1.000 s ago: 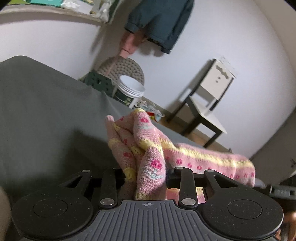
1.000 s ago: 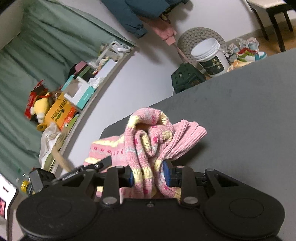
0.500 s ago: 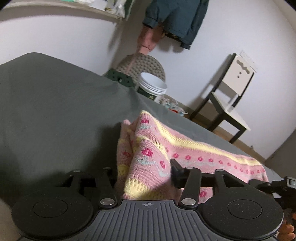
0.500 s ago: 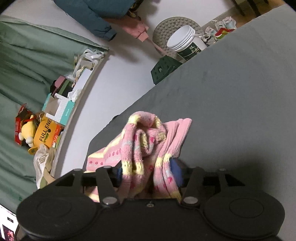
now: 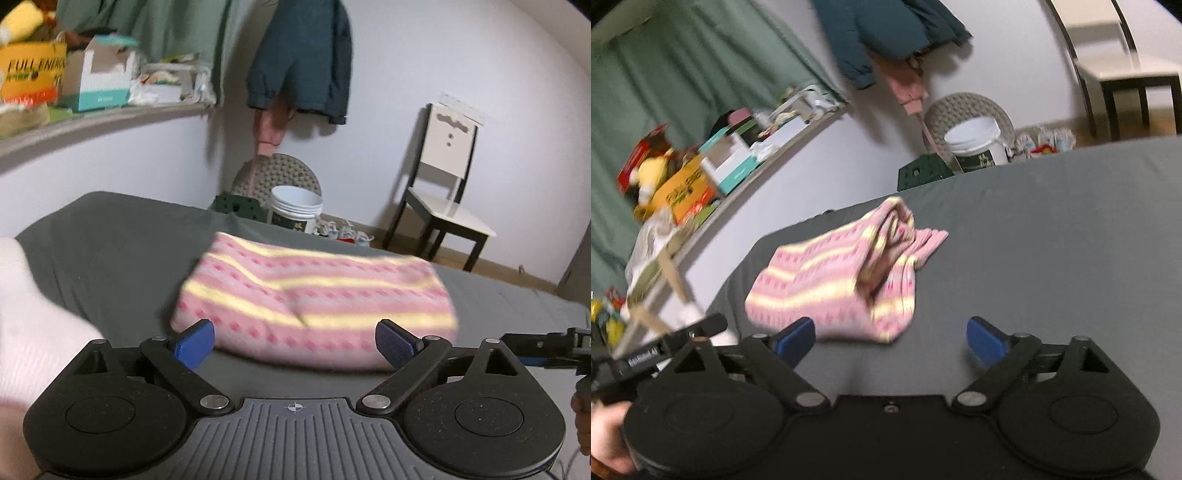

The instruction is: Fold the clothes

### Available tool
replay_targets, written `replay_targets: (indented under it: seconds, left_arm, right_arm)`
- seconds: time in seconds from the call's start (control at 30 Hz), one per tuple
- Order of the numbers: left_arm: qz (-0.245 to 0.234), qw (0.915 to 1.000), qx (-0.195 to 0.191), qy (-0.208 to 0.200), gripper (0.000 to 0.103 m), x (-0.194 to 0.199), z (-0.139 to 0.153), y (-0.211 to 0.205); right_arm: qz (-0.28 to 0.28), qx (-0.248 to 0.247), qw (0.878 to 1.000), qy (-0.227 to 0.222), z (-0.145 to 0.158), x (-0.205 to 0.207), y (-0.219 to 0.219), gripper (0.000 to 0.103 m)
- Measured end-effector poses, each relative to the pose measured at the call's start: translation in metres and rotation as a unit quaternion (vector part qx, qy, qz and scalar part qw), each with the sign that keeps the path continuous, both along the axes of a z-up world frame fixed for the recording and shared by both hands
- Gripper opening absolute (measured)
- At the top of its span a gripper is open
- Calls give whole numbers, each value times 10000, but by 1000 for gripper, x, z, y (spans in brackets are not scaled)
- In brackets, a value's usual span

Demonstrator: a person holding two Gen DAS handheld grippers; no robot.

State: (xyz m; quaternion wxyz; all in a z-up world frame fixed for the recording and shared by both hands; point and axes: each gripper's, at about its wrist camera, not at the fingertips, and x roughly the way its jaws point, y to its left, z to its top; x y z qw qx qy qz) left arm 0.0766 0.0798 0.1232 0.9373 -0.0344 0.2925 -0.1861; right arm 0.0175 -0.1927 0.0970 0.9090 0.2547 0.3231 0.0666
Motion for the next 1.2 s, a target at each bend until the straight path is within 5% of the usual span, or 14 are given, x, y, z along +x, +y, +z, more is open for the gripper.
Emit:
replay_targets:
  seconds: [0.1,0.23,0.47,0.83,1.03,1.2]
  left_arm:
    - [11,10000,33,-18,95,-46,3,-2]
    - [220,9996,-14,173,95,-87,-2,-10]
    - [369,9920,657,1015,95,-119,-27,-26]
    - [956,9854,1311,509,95,-133,-37,-40]
    - [1056,9819,1519,410,95,-126,-38,-40]
    - [1081,9787,1712,337,95,-120,-38,-40]
  right_arm:
    - [89,-286,9994,-161,8,-32,9,103]
    - [264,-689,9966,-369,13,-69,14,103]
    - [-87,-1270,9897,-649,2,-121,19,103]
    - [-21,-2806,9546,-1000,-24,-114,61,103]
    - [-540,-3090,9394,-1381,-32,-112,72,103]
    - [-584,-2753,9471,-1545,-41,-108,73,103]
